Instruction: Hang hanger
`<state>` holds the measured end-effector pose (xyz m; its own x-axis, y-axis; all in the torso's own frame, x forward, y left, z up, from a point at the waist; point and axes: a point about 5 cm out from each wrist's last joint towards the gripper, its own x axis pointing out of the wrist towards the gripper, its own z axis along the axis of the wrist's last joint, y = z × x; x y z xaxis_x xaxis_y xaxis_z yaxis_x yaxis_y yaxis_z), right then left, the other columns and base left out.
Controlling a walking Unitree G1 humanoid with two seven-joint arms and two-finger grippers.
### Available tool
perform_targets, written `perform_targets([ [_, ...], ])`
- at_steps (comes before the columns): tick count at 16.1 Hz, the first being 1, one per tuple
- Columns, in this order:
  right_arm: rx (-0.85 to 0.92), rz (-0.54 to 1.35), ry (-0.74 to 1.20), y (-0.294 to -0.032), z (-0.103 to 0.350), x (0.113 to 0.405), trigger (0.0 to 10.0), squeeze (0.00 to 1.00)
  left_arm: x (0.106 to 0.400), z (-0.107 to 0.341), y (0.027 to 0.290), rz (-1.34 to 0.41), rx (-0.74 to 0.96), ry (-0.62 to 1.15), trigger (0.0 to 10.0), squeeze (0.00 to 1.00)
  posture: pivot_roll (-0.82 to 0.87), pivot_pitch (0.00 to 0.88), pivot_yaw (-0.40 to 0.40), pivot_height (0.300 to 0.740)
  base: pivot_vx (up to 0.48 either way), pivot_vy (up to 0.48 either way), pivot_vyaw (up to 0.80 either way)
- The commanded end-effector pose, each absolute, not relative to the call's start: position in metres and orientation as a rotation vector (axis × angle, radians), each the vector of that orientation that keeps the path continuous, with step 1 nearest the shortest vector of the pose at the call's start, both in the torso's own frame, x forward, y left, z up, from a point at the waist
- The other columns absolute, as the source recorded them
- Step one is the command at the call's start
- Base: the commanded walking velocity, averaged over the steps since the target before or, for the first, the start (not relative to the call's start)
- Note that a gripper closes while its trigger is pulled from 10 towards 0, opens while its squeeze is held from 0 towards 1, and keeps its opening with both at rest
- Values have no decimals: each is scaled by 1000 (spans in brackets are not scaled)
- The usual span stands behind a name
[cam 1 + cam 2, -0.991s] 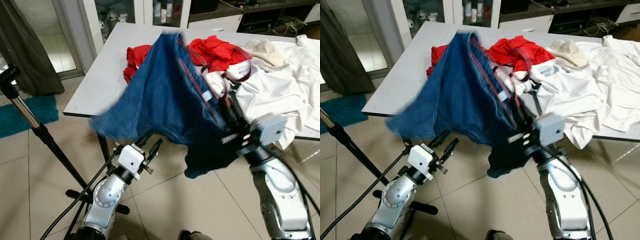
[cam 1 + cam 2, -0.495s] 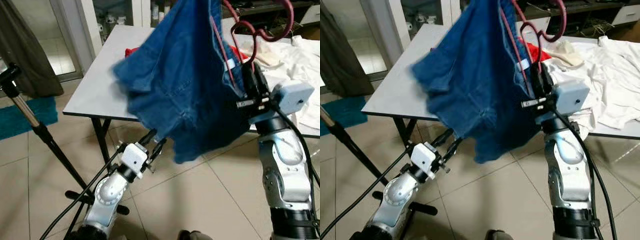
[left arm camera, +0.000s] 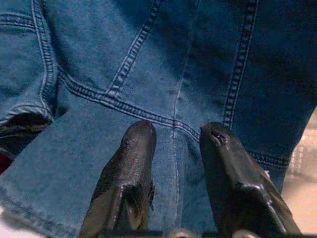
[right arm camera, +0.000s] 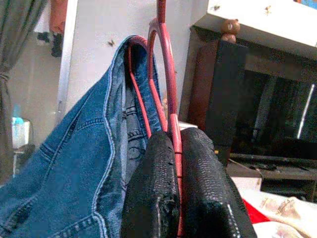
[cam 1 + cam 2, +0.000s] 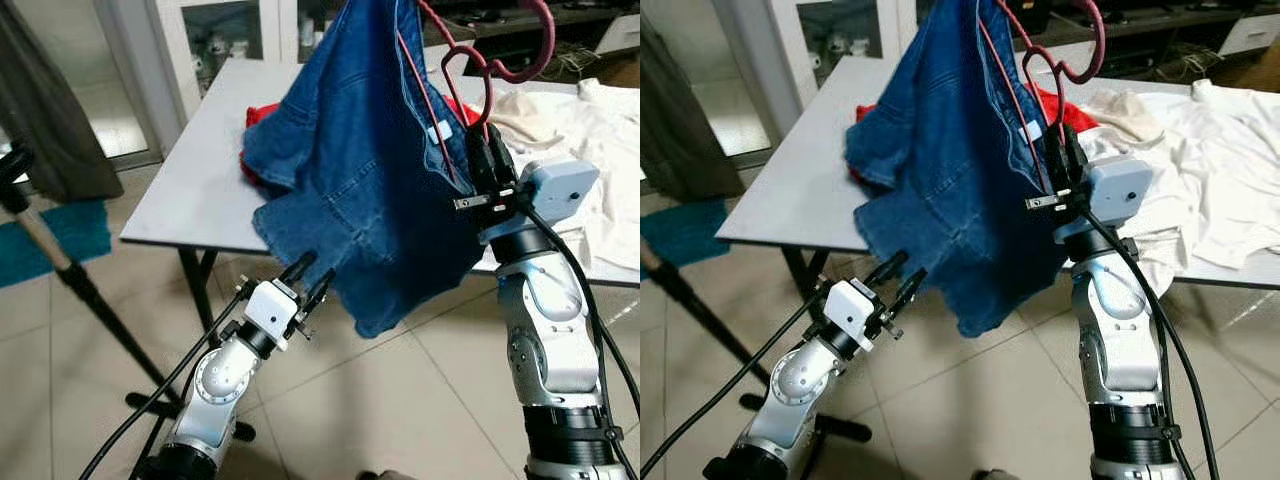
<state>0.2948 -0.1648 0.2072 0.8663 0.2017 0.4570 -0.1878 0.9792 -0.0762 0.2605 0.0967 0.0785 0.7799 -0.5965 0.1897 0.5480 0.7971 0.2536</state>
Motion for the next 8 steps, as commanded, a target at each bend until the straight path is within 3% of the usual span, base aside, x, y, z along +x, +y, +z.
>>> perform_targets([
  [1, -21, 198, -549, -164, 221, 298, 10000, 0, 261, 80, 93, -634, 197, -268, 10000, 0, 139, 23, -23, 740, 356, 0, 0],
  [8, -7, 250, -556, -150, 223, 304, 10000, 0, 263, 81, 96, -616, 210, -272, 10000, 0, 158, 15, -23, 740, 406, 0, 0],
])
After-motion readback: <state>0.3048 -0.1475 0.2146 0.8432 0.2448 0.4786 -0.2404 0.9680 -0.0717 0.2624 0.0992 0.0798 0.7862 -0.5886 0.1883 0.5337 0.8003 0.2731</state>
